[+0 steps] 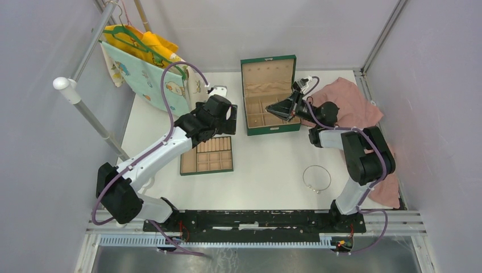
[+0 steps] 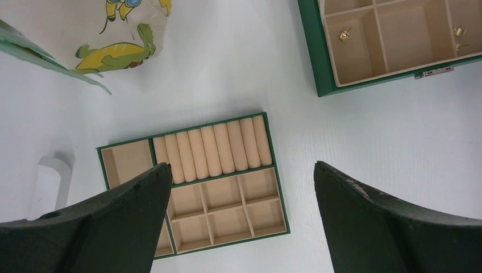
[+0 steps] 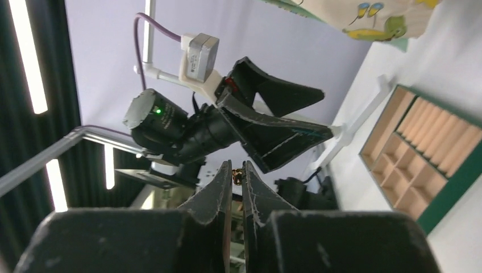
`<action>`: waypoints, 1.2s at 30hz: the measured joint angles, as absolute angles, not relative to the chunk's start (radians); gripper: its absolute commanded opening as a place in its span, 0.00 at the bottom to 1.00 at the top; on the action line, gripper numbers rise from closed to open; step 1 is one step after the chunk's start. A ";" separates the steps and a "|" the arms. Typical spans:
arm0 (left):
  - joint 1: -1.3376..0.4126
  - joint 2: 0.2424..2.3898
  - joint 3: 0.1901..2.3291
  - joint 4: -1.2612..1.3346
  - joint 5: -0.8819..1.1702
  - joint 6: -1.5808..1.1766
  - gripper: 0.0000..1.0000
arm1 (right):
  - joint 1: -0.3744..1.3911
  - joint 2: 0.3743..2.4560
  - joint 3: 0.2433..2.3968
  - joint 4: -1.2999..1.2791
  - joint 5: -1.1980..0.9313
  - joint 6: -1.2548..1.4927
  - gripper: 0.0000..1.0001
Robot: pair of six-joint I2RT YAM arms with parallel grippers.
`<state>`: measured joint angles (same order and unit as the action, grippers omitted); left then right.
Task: Organize the mixed jewelry
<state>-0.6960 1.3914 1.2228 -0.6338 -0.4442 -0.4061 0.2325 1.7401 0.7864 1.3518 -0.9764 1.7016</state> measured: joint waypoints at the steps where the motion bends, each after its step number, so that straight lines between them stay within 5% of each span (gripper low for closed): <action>1: -0.696 1.391 1.222 -0.633 -0.445 -0.406 1.00 | 0.233 1.757 0.788 1.390 -0.979 1.758 0.11; 12: -0.696 1.391 1.220 -0.633 -0.448 -0.406 1.00 | 0.233 1.766 0.866 1.494 -1.044 1.942 0.09; 19: -0.697 1.393 1.223 -0.641 -0.471 -0.406 1.00 | 0.238 1.758 0.891 1.471 -1.070 1.831 0.08; 27: -0.704 1.404 1.272 -0.682 -0.527 -0.406 1.00 | 0.281 1.683 1.272 0.354 -0.857 0.867 0.08; 36: -0.705 1.404 1.272 -0.687 -0.522 -0.406 1.00 | 0.332 1.769 1.343 -0.110 -0.565 0.510 0.11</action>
